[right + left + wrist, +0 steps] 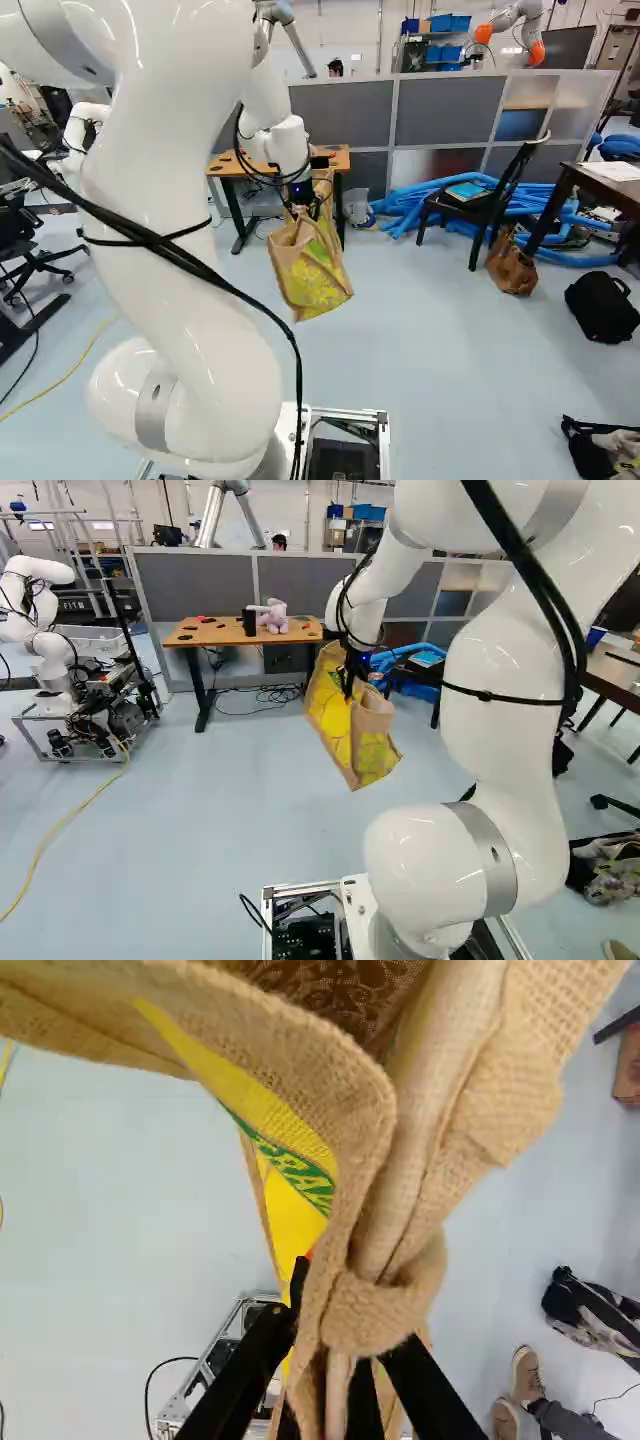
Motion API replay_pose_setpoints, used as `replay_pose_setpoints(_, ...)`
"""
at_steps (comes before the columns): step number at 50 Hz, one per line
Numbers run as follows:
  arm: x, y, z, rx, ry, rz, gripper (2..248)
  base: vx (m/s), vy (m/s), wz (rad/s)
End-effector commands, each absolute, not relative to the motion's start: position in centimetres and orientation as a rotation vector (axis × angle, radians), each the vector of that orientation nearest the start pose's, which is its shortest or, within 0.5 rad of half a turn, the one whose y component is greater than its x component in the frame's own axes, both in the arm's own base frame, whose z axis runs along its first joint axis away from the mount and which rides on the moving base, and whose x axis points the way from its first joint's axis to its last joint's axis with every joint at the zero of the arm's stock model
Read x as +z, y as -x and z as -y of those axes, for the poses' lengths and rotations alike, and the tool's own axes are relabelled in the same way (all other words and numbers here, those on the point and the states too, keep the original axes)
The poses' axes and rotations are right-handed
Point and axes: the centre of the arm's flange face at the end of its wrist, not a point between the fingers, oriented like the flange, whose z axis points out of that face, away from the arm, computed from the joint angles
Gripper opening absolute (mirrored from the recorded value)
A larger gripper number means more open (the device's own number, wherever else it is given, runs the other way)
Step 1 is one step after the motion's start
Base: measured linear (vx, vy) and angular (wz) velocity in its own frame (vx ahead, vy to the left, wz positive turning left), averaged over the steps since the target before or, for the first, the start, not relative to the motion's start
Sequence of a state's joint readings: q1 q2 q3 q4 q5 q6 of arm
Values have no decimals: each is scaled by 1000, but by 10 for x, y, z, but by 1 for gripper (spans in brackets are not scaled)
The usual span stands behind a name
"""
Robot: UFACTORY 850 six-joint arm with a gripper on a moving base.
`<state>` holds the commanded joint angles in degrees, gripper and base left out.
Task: Pick up the bag on the ground and place it on the table
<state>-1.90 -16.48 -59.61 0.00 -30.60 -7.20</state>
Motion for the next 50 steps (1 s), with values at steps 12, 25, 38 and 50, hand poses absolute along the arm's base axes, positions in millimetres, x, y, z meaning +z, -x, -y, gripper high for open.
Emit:
replay_pose_setpoints(12,458,-529,17,-346,3137,146,22,0,0,0)
replay_pose_setpoints(25,476,-527,17,-350,3136,147,22,0,0,0)
replay_pose_setpoints(38,494,-525,17,-353,3136,148,22,0,0,0)
replay_pose_setpoints(50,511,-524,16,-357,3136,149,22,0,0,0)
